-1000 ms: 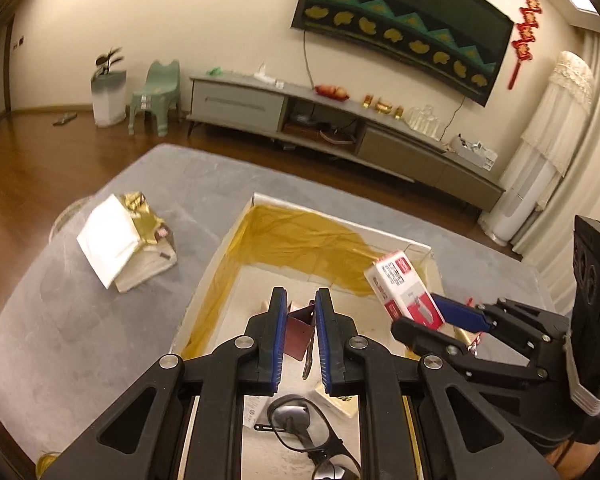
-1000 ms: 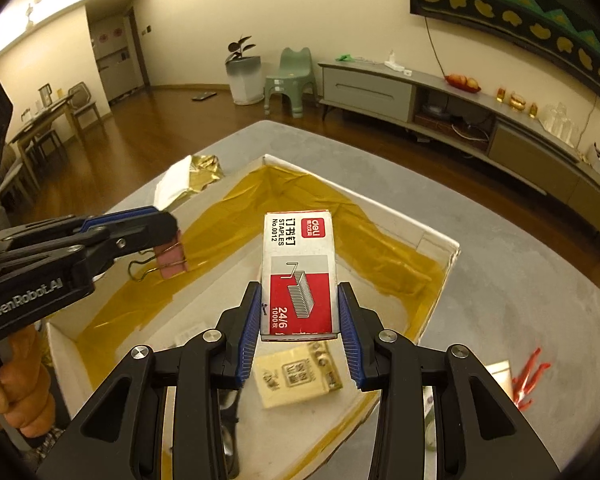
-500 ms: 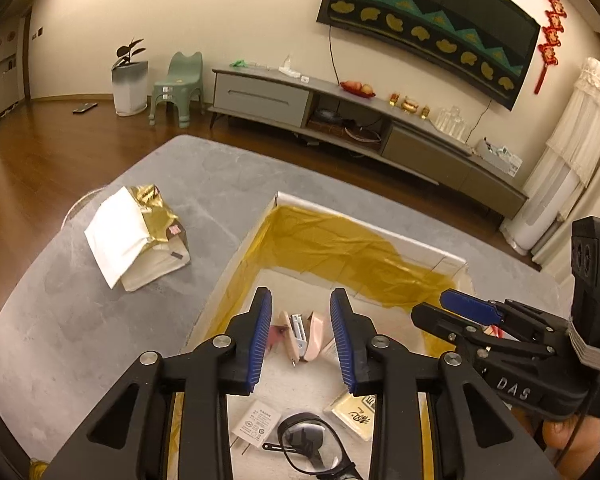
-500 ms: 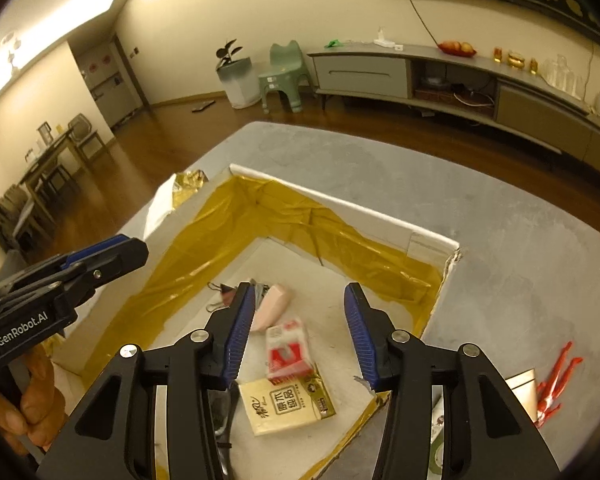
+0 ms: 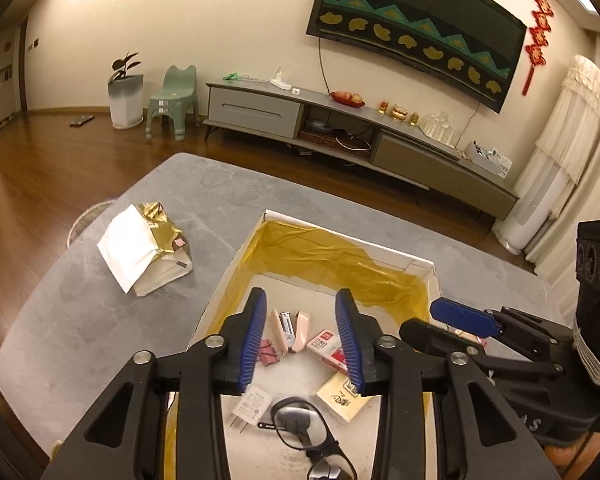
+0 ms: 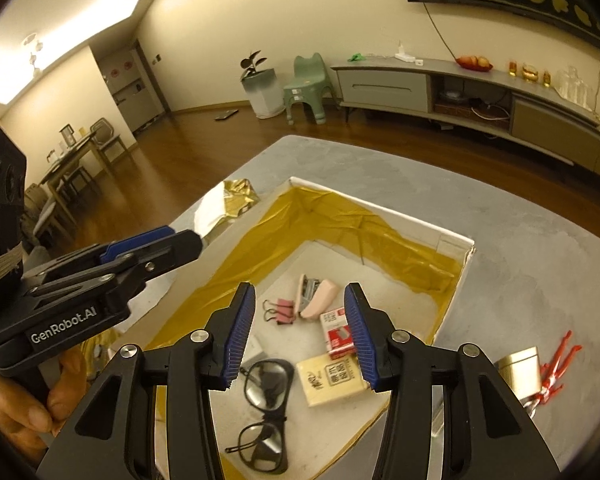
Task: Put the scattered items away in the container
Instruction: 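Move both grippers back toward the white tube and green tape roll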
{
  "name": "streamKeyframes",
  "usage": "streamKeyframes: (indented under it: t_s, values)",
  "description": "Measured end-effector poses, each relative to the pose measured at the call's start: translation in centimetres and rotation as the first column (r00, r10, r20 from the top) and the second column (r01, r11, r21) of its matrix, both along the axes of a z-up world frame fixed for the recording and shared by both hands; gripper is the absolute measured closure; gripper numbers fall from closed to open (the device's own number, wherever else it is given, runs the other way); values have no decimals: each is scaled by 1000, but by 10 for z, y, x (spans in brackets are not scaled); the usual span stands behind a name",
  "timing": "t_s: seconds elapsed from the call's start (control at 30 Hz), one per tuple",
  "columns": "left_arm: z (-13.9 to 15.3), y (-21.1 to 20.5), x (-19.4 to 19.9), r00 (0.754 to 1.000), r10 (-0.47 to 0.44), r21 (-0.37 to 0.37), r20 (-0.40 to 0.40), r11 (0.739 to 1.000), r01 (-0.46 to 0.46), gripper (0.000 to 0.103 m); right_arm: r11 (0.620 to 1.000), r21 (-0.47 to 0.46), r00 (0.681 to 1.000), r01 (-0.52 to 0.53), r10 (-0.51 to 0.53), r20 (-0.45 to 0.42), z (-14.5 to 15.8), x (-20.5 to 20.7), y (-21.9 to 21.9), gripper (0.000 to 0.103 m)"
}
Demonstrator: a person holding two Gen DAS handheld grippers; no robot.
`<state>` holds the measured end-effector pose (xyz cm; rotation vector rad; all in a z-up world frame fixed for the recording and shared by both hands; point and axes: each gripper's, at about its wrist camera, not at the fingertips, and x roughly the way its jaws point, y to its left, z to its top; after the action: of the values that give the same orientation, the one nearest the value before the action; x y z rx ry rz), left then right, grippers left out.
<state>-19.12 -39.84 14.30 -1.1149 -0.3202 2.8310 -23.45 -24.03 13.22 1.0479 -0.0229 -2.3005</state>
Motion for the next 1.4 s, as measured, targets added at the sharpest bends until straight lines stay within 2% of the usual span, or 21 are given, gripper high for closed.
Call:
streamKeyframes:
  t_s: [0.3, 0.47, 0.7, 0.87, 1.03, 1.4]
  values:
    - [16, 15, 27, 999, -39, -24, -33, 999, 38, 64, 1000, 15, 999, 27, -26, -30, 20, 36, 21, 53]
    - [29, 28, 47, 994, -81, -10, -71, 997, 81, 64, 999, 21, 997, 29, -27, -66, 38, 58, 41, 53]
    - [35, 55, 68, 984, -149, -22, -93, 989, 148, 60, 998, 53, 993, 25, -19, -112, 57, 90, 63, 53]
    - [32, 81, 76, 974, -211, -35, -83, 977, 209, 60, 997, 64, 993, 52, -45, -108, 54, 107, 87, 53]
    - [28, 108, 84, 957, -278, -59, -80, 960, 273, 60, 994, 41, 993, 102, -99, -67, 43, 120, 120, 53]
    - [6, 148, 87, 943, -330, -98, -32, 940, 326, 60, 989, 47, 989, 143, -141, -33, 21, 127, 146, 53]
